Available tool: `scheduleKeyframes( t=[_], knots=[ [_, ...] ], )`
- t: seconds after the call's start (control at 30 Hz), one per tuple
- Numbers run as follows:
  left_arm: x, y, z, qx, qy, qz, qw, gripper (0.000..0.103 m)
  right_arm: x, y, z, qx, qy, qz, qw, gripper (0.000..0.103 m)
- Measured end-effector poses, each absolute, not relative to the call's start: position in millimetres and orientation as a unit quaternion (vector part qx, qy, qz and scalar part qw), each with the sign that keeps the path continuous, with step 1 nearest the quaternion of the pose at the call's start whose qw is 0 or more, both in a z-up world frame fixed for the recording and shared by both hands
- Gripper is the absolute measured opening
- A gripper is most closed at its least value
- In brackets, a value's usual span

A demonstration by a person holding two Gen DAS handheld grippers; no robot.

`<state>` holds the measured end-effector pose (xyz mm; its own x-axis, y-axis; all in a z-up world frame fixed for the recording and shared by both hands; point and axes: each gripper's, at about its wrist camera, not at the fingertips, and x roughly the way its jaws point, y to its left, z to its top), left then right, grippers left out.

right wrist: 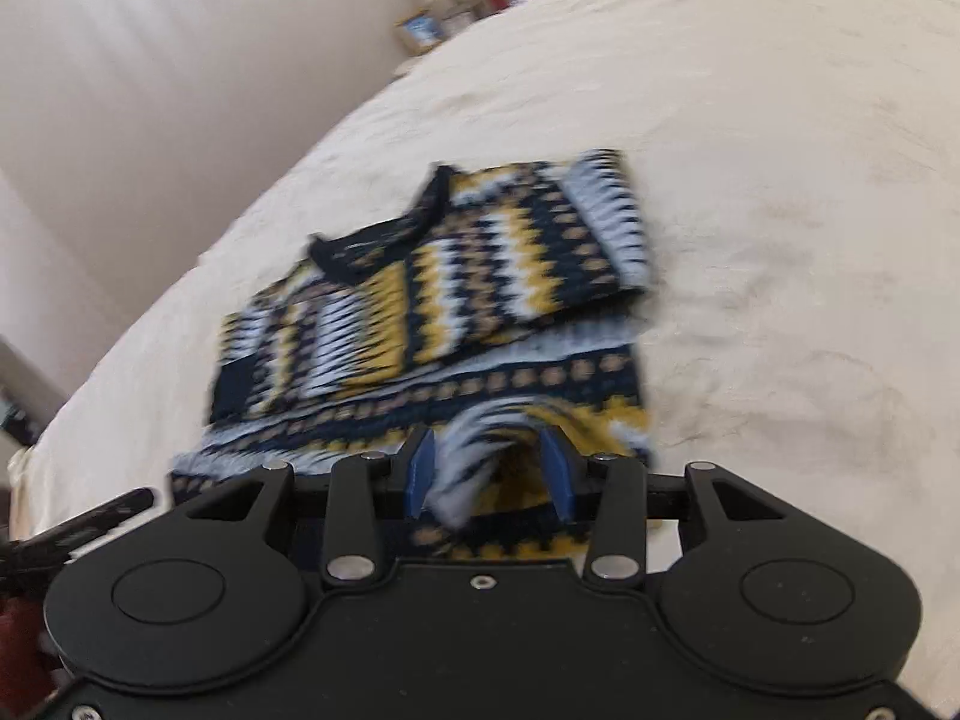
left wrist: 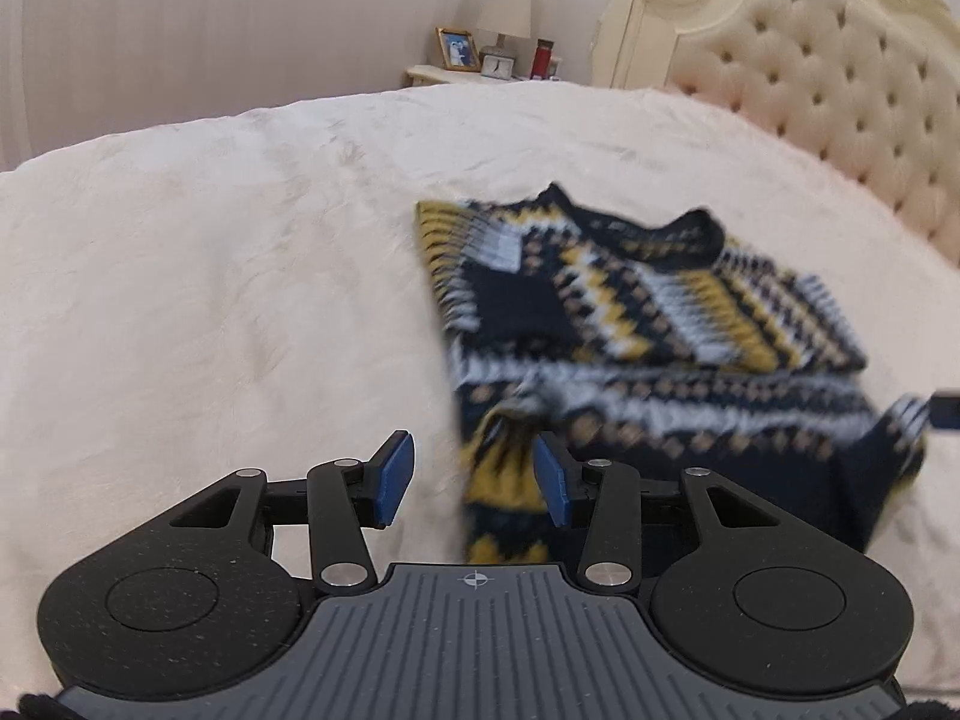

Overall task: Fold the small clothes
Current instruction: 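Lift the hem with both grippers and fold it toward the collar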

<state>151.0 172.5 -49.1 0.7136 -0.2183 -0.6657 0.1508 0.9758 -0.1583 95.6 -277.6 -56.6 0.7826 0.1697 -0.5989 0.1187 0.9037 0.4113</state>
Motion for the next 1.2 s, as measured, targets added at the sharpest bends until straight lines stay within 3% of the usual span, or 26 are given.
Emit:
scheduleKeyframes(
  t=[0.1, 0.2, 0.57, 0.67, 0.83, 1.03, 1.2],
  knots=[
    [156, 172, -56, -0.051, 0.380, -0.112, 0.917, 0.043, 102, -268, -62, 0.226, 0.361, 0.055, 0.903, 0.051],
    [163, 162, -63, -0.022, 0.391, -0.113, 0.913, 0.043, 110, -254, -72, 0.205, 0.401, 0.073, 0.890, 0.059],
    [175, 175, -81, -0.086, 0.414, -0.112, 0.899, 0.044, 143, -209, -105, 0.210, 0.480, 0.165, 0.835, 0.060],
    [176, 174, -80, -0.091, 0.411, -0.112, 0.900, 0.044, 154, -211, -91, 0.267, 0.436, 0.183, 0.840, 0.059],
    [178, 174, -79, -0.094, 0.405, -0.114, 0.902, 0.044, 170, -237, -65, 0.331, 0.291, 0.130, 0.888, 0.060],
    [178, 177, -78, -0.101, 0.401, -0.114, 0.903, 0.044, 156, -251, -45, 0.203, 0.268, 0.059, 0.940, 0.060],
    [179, 173, -76, -0.087, 0.397, -0.116, 0.906, 0.044, 135, -240, -44, -0.023, 0.291, 0.041, 0.956, 0.064]
  ],
)
